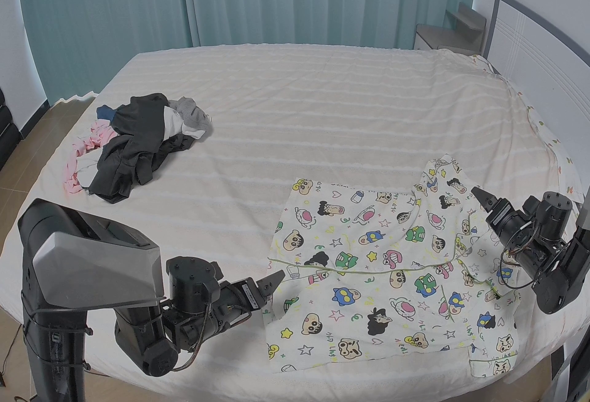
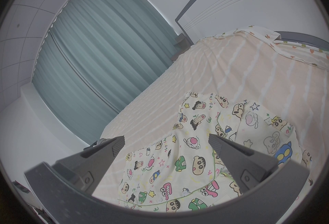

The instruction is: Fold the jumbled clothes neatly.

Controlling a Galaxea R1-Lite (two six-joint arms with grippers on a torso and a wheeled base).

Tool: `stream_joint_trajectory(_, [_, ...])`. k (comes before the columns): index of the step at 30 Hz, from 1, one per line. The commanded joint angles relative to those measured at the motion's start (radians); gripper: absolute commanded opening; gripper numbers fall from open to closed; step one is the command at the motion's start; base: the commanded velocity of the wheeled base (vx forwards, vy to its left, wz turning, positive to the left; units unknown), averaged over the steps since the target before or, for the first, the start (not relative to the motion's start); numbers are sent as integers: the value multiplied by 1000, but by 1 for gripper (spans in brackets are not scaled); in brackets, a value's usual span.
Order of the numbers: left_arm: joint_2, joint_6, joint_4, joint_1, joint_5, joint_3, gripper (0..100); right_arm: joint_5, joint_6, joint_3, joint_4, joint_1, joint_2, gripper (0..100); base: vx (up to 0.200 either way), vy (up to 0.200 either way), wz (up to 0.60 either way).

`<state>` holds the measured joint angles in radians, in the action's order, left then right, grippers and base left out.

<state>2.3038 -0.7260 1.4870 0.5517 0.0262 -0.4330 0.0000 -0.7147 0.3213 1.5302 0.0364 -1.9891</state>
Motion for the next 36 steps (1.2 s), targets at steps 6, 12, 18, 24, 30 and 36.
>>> stream_joint_trajectory(6, [14, -92, -1, 11, -135, -21, 100, -2, 8, -2, 2, 0, -5, 100, 0, 0, 0])
stream_joint_trajectory(12, [60, -92, 1, 11, -135, -32, 100, -3, 8, -4, 2, 0, -10, 100, 0, 0, 0])
stream_joint_trajectory(18, [91, -90, 2, 20, -135, -56, 100, -3, 8, -4, 2, 0, -10, 100, 0, 0, 0])
stream_joint_trajectory(24, [144, -78, 2, 25, -132, -92, 100, -3, 14, -4, 2, 2, -11, 100, 0, 0, 0])
stream_joint_trajectory(30, [158, -75, 2, 24, -127, -98, 100, -3, 14, -2, 2, 2, -22, 100, 0, 0, 0])
stream_joint_trajectory(36, [183, -75, -2, 19, -120, -147, 100, -5, 15, -2, 2, 4, -25, 100, 0, 0, 0])
